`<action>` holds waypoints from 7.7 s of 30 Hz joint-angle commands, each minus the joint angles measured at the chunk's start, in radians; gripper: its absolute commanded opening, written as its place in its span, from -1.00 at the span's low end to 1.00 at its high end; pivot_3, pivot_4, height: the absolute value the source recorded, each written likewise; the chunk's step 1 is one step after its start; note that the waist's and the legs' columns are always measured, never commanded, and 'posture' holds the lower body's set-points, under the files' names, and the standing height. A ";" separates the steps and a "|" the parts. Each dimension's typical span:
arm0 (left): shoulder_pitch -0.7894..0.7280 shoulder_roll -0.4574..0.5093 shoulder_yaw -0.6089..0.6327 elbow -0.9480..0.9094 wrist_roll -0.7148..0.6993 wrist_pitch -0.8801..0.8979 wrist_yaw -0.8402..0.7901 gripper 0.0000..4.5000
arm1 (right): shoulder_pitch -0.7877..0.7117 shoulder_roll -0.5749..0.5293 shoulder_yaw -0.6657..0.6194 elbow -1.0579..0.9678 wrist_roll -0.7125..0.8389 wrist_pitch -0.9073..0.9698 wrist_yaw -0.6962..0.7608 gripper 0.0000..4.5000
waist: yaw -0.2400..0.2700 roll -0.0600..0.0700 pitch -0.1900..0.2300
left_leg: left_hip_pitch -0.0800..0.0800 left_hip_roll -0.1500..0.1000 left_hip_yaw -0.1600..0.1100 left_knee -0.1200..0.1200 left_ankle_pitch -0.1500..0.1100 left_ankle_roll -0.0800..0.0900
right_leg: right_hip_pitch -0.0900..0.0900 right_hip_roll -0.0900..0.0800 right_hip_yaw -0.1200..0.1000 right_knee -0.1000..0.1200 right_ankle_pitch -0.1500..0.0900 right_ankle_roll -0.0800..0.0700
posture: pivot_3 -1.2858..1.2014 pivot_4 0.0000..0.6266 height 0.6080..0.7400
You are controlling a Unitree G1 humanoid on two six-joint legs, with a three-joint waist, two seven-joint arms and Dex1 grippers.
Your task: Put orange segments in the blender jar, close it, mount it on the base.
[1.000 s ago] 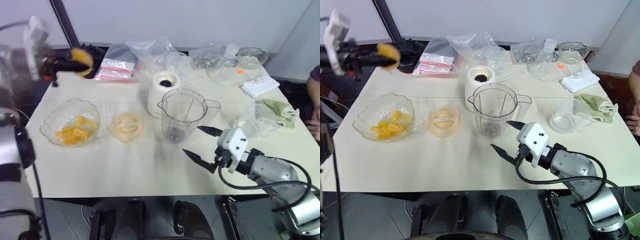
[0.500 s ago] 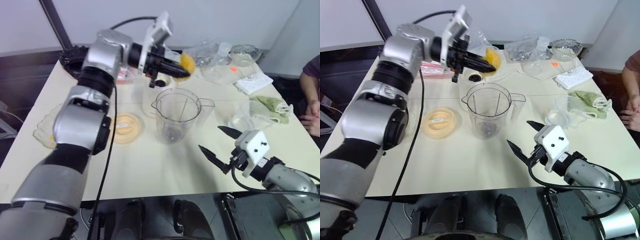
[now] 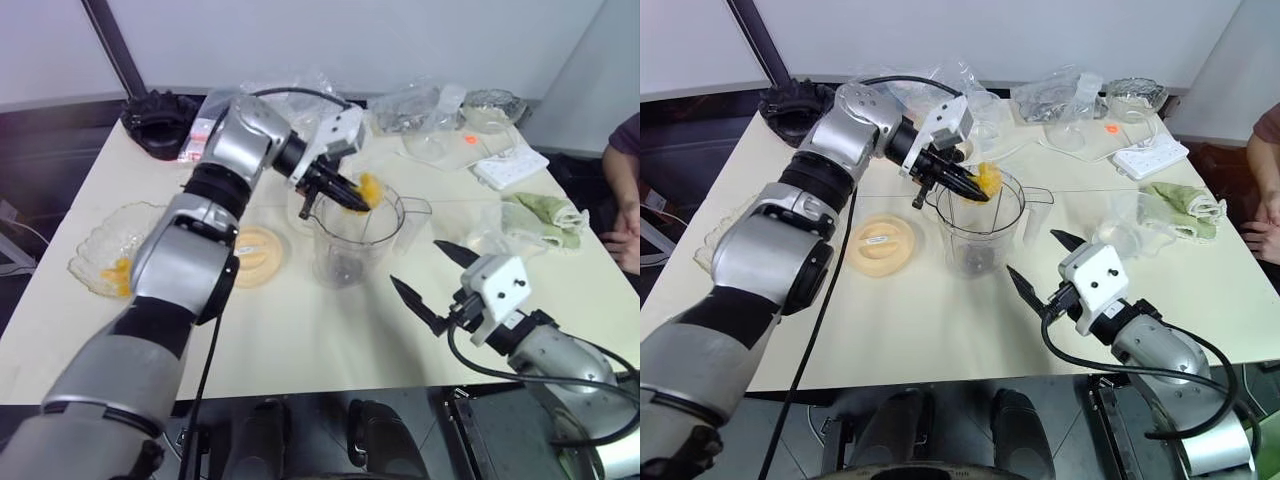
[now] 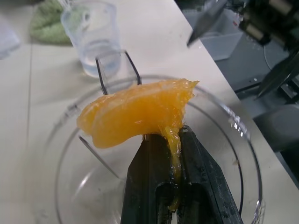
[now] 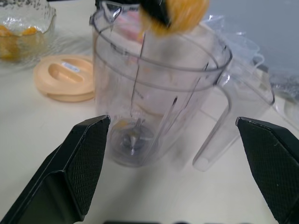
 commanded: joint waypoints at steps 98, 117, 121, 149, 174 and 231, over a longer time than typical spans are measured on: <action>0.977 0.510 0.238 -1.638 -0.749 0.759 0.586 0.98 | -0.508 -0.014 -0.275 1.366 -0.160 -0.350 -0.207 1.00 | -0.033 0.008 0.000 | 0.013 0.002 0.011 -0.004 0.002 -0.002 | 0.001 0.007 0.022 0.002 0.003 -0.005 | 0.03 -0.52 1.00; 0.983 0.524 0.247 -1.648 -0.755 0.755 0.627 0.98 | -0.748 -0.036 -0.229 1.805 -0.212 -0.583 -0.294 1.00 | -0.035 0.008 0.000 | 0.013 0.001 0.013 -0.004 0.002 -0.002 | 0.001 0.008 0.024 0.002 0.003 -0.005 | 0.03 -0.52 1.00; 0.984 0.529 0.251 -1.651 -0.762 0.759 0.634 0.98 | -0.803 -0.041 -0.216 1.901 -0.226 -0.635 -0.313 1.00 | -0.035 0.008 0.000 | 0.013 0.001 0.016 -0.004 0.002 -0.002 | 0.001 0.008 0.024 0.002 0.003 -0.005 | 0.03 -0.52 1.00; 0.859 0.543 0.397 -1.465 -0.886 0.793 0.695 1.00 | -0.952 -0.086 -0.148 1.707 -0.220 -0.615 -0.199 -0.99 | -0.060 0.012 0.006 | 0.014 0.001 0.020 -0.005 0.002 -0.002 | 0.001 0.007 0.028 0.000 0.005 -0.002 | 0.03 -0.52 1.00; 0.868 0.584 0.401 -1.398 -0.807 0.733 0.636 1.00 | -1.180 -0.092 0.116 1.140 -0.228 -0.250 0.233 -0.99 | -0.051 0.015 0.009 | 0.001 0.002 0.026 -0.006 0.001 0.000 | -0.014 0.006 0.032 -0.001 0.008 0.007 | 0.03 -0.52 1.00; 0.878 0.557 0.378 -1.393 -0.769 0.705 0.650 1.00 | -1.129 -0.120 0.260 1.114 -0.570 -0.736 0.247 -0.99 | -0.056 0.014 0.009 | 0.002 0.002 0.026 -0.006 0.001 0.000 | -0.014 0.007 0.032 0.001 0.009 0.007 | 0.03 -0.52 1.00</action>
